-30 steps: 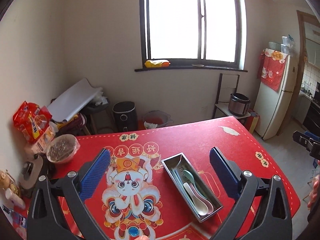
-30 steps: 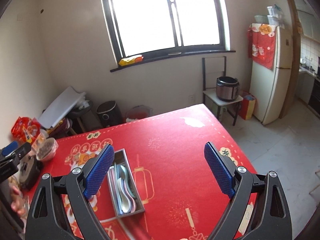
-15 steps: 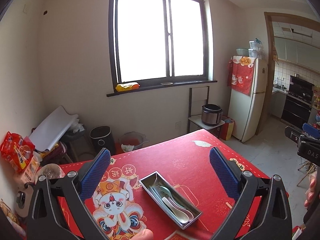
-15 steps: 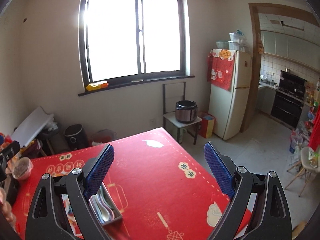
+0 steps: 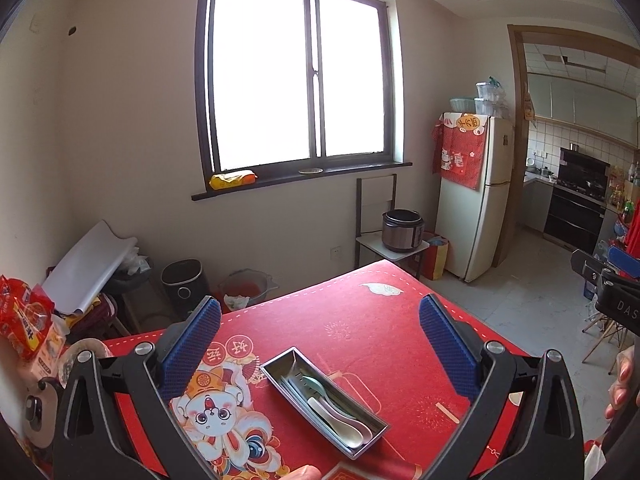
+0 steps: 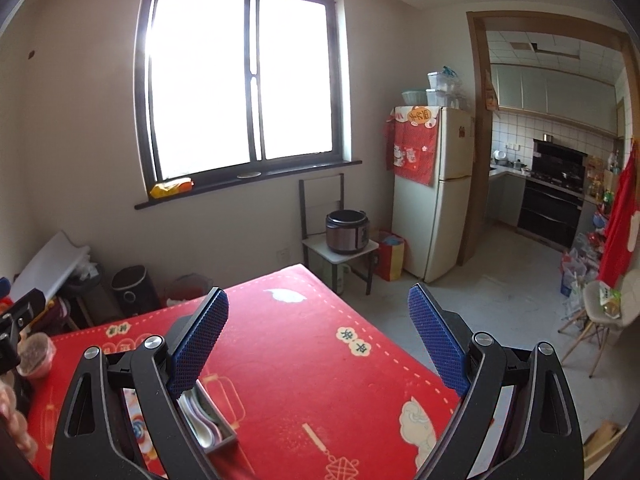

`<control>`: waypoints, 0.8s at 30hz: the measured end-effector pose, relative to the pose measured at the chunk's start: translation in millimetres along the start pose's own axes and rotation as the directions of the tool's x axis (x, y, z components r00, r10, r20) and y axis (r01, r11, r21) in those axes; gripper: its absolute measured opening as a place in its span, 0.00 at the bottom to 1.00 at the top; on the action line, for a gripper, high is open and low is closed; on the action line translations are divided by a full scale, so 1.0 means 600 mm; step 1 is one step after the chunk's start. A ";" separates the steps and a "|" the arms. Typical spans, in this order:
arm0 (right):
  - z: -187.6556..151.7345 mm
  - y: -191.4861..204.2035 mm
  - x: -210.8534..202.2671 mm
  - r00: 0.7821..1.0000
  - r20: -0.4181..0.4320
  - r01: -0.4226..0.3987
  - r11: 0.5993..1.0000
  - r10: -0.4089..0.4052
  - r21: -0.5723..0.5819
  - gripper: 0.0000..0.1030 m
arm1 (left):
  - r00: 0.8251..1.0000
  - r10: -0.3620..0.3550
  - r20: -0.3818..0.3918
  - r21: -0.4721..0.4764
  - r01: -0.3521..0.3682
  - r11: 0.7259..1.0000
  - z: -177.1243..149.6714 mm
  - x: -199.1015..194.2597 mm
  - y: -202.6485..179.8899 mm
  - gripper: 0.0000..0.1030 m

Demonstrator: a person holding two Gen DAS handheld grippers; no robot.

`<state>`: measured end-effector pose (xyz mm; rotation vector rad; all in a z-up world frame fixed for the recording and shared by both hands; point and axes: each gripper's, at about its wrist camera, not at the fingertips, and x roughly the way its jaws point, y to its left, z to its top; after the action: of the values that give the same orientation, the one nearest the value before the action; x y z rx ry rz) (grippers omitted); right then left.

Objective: Organize utensils

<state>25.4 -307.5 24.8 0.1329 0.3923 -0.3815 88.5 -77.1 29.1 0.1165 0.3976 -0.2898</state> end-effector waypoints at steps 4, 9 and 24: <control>-0.001 -0.006 -0.003 1.000 -0.003 0.013 1.000 -0.013 0.009 0.86 | 1.000 -0.007 0.003 0.001 0.007 1.000 0.000 -0.002 -0.003 0.94; -0.001 -0.006 -0.007 1.000 -0.001 0.017 1.000 -0.017 0.011 0.86 | 1.000 -0.013 0.003 0.001 0.013 1.000 0.000 -0.002 -0.007 0.94; -0.001 -0.012 -0.005 0.999 -0.013 0.042 0.999 -0.042 0.021 0.86 | 1.000 -0.027 0.001 0.004 0.027 1.000 0.000 0.005 -0.018 0.94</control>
<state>19.7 -313.1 25.0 0.1476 0.4036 -0.4261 87.8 -88.2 27.4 0.1152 0.3982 -0.3176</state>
